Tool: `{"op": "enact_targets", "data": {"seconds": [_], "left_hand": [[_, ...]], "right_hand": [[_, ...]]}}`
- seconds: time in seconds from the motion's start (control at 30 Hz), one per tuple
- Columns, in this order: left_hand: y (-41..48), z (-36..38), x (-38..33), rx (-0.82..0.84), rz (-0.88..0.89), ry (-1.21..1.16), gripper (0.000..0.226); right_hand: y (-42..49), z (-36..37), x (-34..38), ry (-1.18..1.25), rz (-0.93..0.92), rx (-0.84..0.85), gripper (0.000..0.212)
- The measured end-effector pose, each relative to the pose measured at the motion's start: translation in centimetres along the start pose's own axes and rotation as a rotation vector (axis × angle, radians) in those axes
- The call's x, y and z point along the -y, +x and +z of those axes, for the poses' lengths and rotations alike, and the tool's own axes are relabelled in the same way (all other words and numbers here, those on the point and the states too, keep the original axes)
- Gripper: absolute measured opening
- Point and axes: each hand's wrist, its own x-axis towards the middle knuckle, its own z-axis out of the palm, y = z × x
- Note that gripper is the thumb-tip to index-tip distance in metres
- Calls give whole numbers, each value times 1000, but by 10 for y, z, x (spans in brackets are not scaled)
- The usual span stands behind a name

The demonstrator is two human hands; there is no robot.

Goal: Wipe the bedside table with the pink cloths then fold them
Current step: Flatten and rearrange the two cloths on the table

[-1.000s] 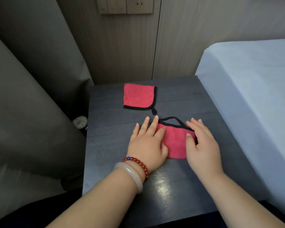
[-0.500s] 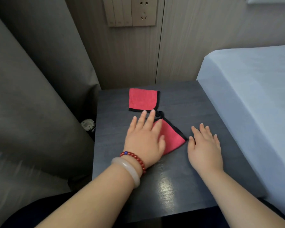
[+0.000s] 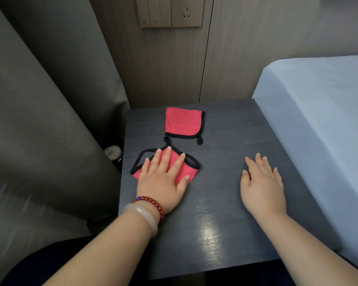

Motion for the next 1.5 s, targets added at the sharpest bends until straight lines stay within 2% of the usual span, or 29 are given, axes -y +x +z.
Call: {"op": "enact_targets", "data": {"seconds": [0.13, 0.2, 0.33, 0.53, 0.63, 0.73, 0.83, 0.97, 1.17, 1.37, 1.5], "left_hand": [[8, -5, 21, 23, -64, -7, 67], [14, -3, 22, 6, -78, -28, 67], [27, -4, 30, 29, -106, -45, 64], [33, -4, 34, 30, -111, -34, 62], [35, -5, 36, 35, -103, -31, 63], [39, -7, 39, 66, -86, -30, 64], [50, -9, 41, 108, -79, -30, 64], [73, -12, 41, 149, -83, -29, 66], [139, -19, 54, 171, -148, -59, 65], [179, -24, 49, 208, -283, -32, 65], [140, -10, 22, 136, -54, -20, 64]], "right_hand": [[1, -5, 12, -21, -50, 13, 46], [9, -7, 33, 17, -156, 12, 46], [57, 4, 94, 83, -362, 113, 49], [122, 38, 136, -100, -417, 303, 49], [133, 37, 123, -97, -467, 284, 48], [147, 24, 84, -71, -374, 226, 47], [153, 7, 61, -150, -242, 223, 50], [112, 14, 85, -105, -312, 110, 59], [91, 37, 92, -135, -243, 132, 71], [95, 39, 94, -152, -233, 122, 69], [96, 41, 94, -141, -233, 111, 73]]}}
